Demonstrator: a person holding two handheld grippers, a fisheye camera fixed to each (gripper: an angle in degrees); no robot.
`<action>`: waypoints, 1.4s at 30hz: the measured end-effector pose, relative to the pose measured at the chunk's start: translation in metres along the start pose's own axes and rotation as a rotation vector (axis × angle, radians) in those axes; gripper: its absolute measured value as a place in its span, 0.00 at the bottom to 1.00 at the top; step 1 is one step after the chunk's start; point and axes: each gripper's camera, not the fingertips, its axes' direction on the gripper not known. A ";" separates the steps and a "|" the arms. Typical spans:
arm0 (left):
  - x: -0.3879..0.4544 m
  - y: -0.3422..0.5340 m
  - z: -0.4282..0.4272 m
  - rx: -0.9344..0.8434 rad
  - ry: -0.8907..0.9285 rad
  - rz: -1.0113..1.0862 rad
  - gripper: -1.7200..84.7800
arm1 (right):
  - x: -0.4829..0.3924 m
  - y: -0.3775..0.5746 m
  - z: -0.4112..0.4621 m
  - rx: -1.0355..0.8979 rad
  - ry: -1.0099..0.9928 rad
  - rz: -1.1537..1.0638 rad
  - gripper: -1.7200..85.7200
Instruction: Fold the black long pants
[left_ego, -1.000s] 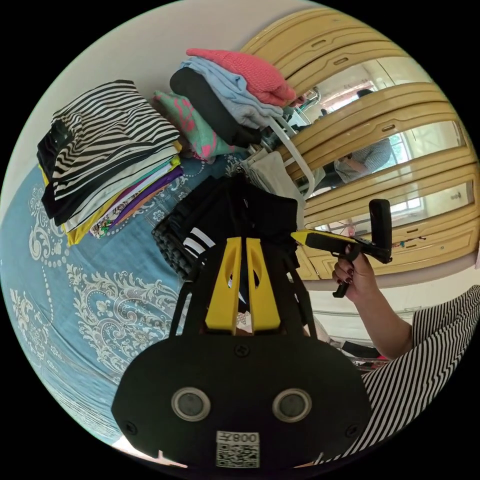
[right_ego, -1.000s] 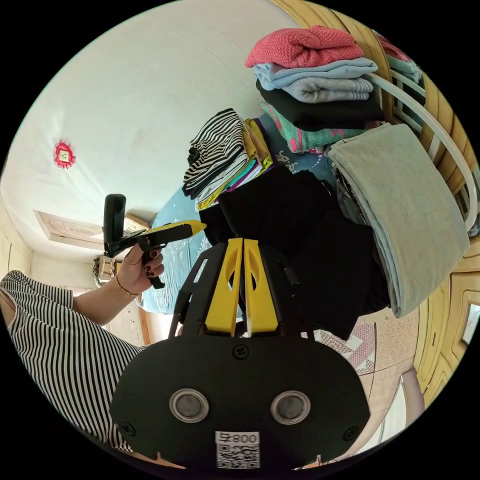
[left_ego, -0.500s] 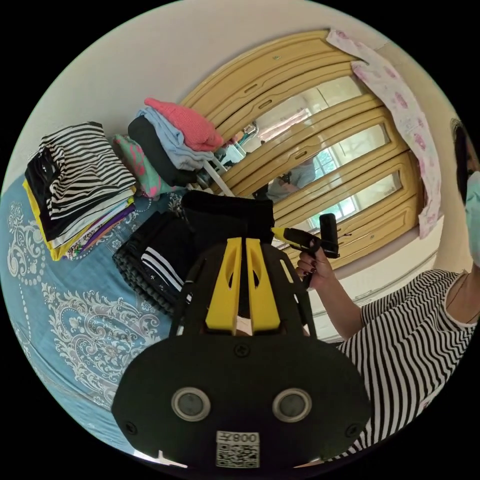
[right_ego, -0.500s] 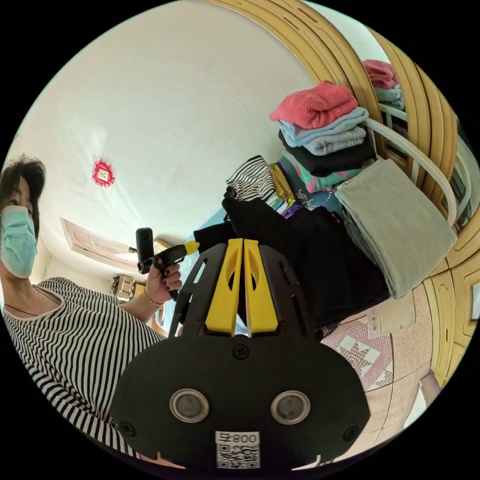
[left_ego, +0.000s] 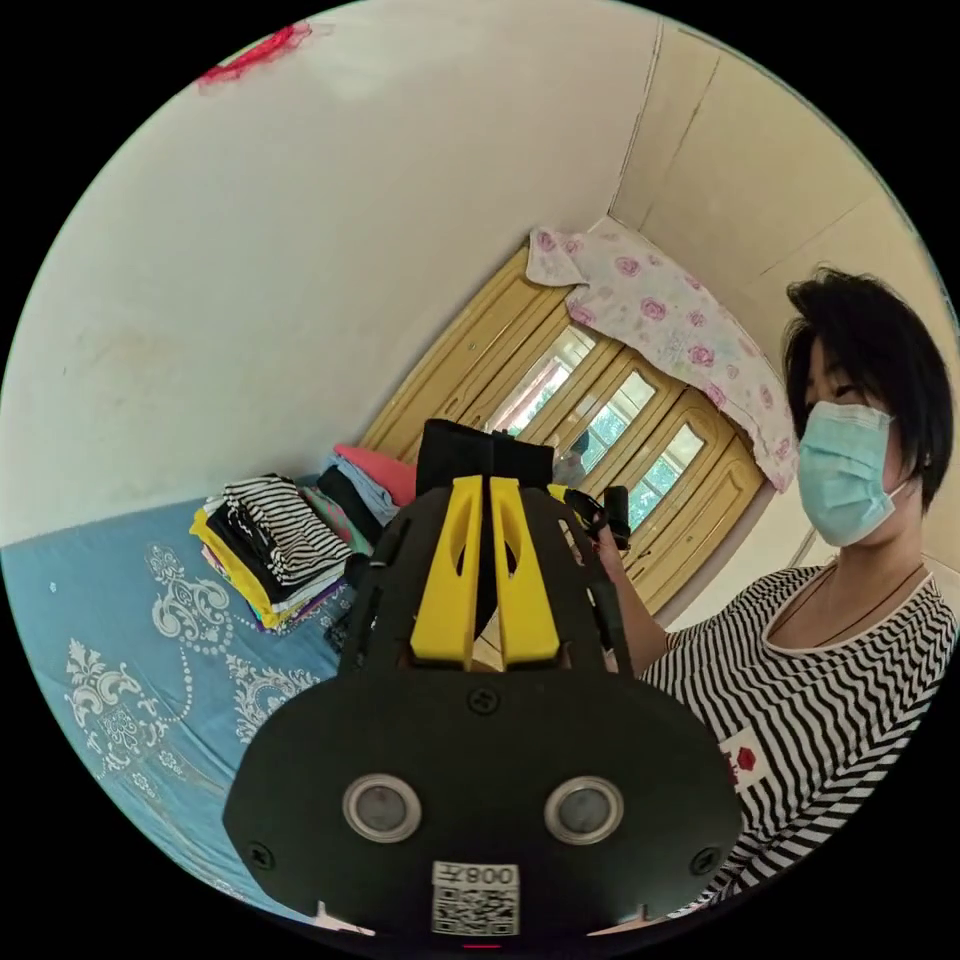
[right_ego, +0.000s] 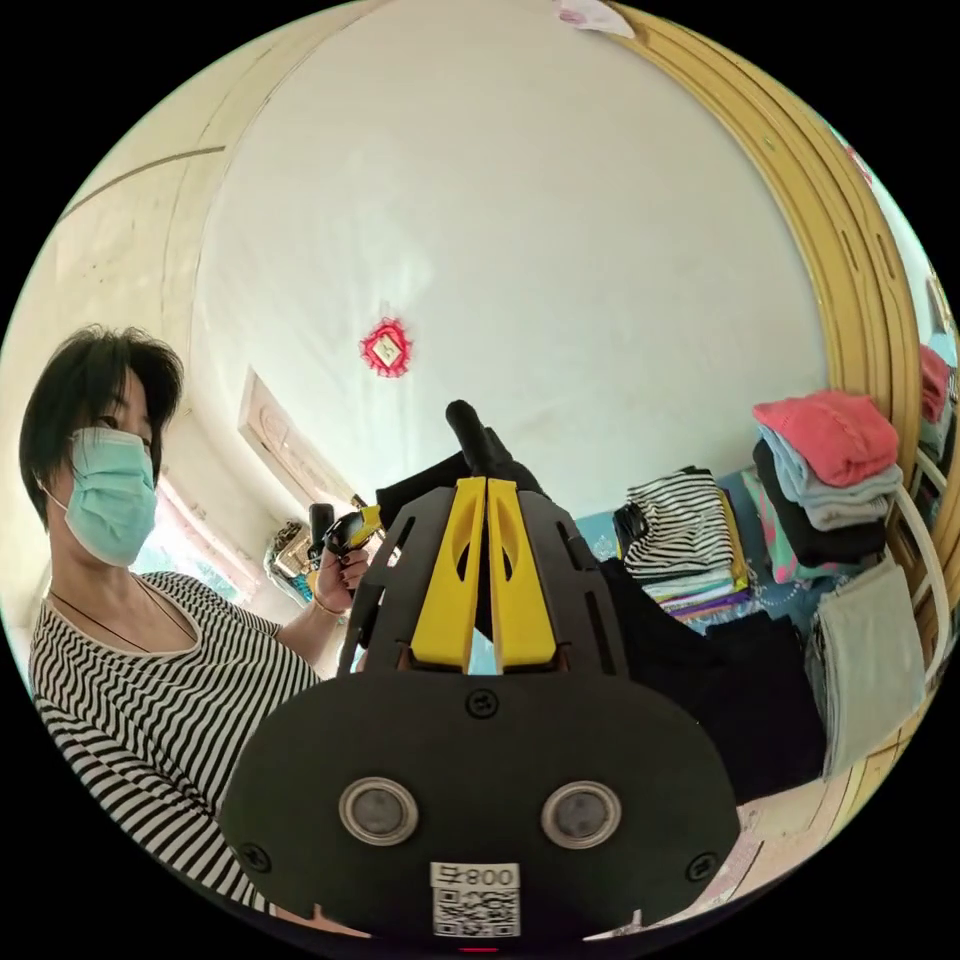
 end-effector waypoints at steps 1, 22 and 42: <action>0.014 0.000 -0.031 0.055 0.001 0.018 0.04 | -0.009 -0.001 0.011 0.000 -0.019 -0.032 0.02; 0.261 0.105 -0.303 0.260 -0.273 0.205 0.04 | 0.051 0.101 0.183 -0.088 -0.340 -0.269 0.02; 0.237 0.204 -0.514 0.376 -0.330 0.133 0.04 | 0.149 0.212 0.330 -0.116 -0.435 -0.496 0.02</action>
